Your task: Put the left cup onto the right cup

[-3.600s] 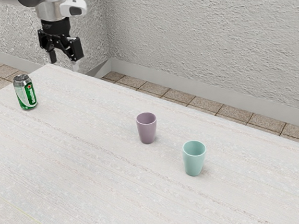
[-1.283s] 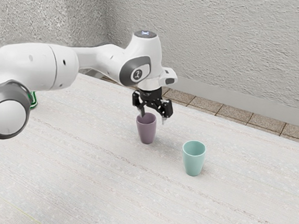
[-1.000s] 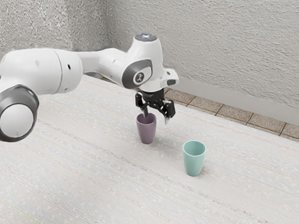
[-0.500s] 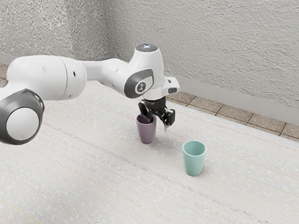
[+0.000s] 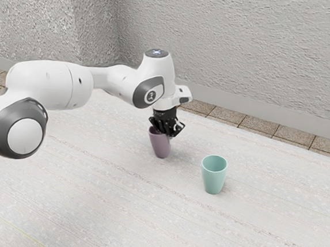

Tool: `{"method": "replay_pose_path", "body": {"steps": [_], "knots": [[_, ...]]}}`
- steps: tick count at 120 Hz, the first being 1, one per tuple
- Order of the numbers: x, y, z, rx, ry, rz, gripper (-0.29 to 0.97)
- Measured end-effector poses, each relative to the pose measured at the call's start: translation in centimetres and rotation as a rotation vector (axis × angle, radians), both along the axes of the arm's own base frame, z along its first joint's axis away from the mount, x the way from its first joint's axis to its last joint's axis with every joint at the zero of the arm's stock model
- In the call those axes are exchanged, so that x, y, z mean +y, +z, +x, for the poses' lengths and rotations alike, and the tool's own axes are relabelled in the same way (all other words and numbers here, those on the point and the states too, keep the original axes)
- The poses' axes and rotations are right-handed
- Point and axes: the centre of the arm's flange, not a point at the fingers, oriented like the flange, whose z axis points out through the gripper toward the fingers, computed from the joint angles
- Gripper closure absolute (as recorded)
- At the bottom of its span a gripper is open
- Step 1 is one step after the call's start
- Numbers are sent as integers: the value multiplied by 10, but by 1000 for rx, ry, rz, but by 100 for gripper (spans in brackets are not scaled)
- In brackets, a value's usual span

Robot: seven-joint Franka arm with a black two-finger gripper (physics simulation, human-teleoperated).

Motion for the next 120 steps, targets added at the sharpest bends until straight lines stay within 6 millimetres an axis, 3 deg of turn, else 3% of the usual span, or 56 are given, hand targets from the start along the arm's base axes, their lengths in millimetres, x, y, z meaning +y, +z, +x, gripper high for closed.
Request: {"method": "replay_pose_path", "body": {"steps": [10,30,42,68,92,120], "knots": [[-1,4,-2,11,3,-5,76],[-9,47,-9,3,-5,9,77],[-18,62,-14,11,-12,13,78],[-68,89,-28,29,-68,36,78],[-94,124,-36,27,-70,44,78],[-140,139,-48,27,-98,32,78]]}}
